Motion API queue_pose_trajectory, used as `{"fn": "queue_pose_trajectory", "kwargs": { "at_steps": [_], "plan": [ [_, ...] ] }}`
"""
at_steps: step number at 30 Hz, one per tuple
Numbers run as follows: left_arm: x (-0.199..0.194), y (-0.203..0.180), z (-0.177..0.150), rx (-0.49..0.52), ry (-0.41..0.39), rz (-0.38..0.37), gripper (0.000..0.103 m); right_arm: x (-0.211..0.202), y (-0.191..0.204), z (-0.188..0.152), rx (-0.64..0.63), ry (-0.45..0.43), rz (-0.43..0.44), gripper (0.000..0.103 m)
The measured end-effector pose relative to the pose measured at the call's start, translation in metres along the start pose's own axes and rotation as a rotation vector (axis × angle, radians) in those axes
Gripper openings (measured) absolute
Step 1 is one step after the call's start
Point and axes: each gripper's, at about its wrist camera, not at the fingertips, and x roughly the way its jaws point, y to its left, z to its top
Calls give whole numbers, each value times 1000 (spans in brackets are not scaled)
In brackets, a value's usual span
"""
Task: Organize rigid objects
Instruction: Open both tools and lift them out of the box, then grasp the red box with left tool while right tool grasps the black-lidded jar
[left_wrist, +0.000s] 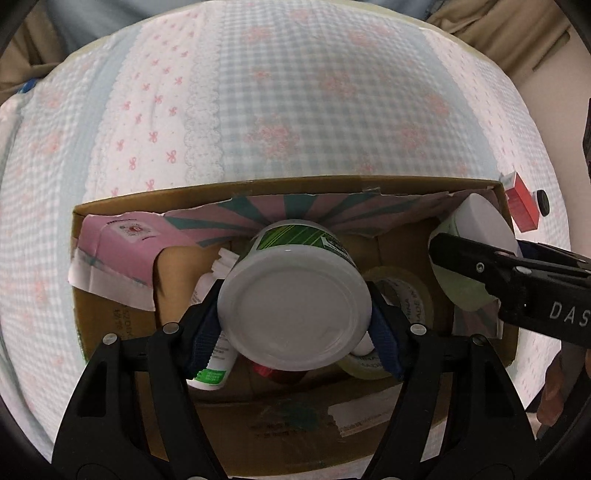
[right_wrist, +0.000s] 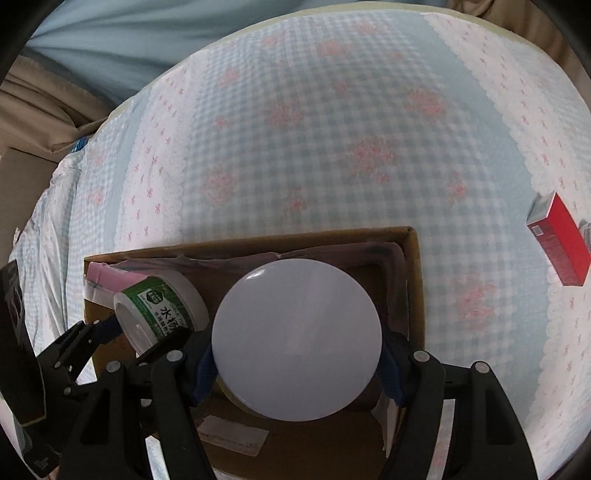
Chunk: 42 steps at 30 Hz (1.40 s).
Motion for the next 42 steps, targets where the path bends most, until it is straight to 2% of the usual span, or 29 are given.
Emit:
{"fn": "queue_pose_trajectory", "kwargs": {
  "at_steps": [2, 3, 4, 6, 7, 11, 20, 31, 42],
  "plan": [
    [0, 2, 1, -20, 8, -12, 68, -1, -2, -1, 15, -10, 24, 67],
    [-2, 3, 2, -31, 6, -28, 73, -2, -3, -1, 25, -15, 27, 70],
    [-6, 4, 2, -37, -1, -45, 98, -5, -4, -2, 35, -27, 42, 78],
    [-16, 4, 3, -26, -22, -32, 103, -14, -2, -4, 33, -56, 89, 99],
    [-21, 3, 2, -13, -24, -16, 103, -19, -1, -5, 19, -77, 80, 103],
    [-32, 4, -4, 10, -21, 30, 103, -34, 2, -11, -22, -122, 52, 103],
    [-68, 5, -24, -24, -51, 17, 103, -68, 2, -24, -18, -148, 38, 103],
    [-145, 1, -57, -28, -157, 20, 103, -126, 27, -62, -56, -215, 27, 103],
    [-226, -20, -98, -50, -263, 4, 103, -207, 45, -115, -113, -294, -70, 103]
  ]
}}
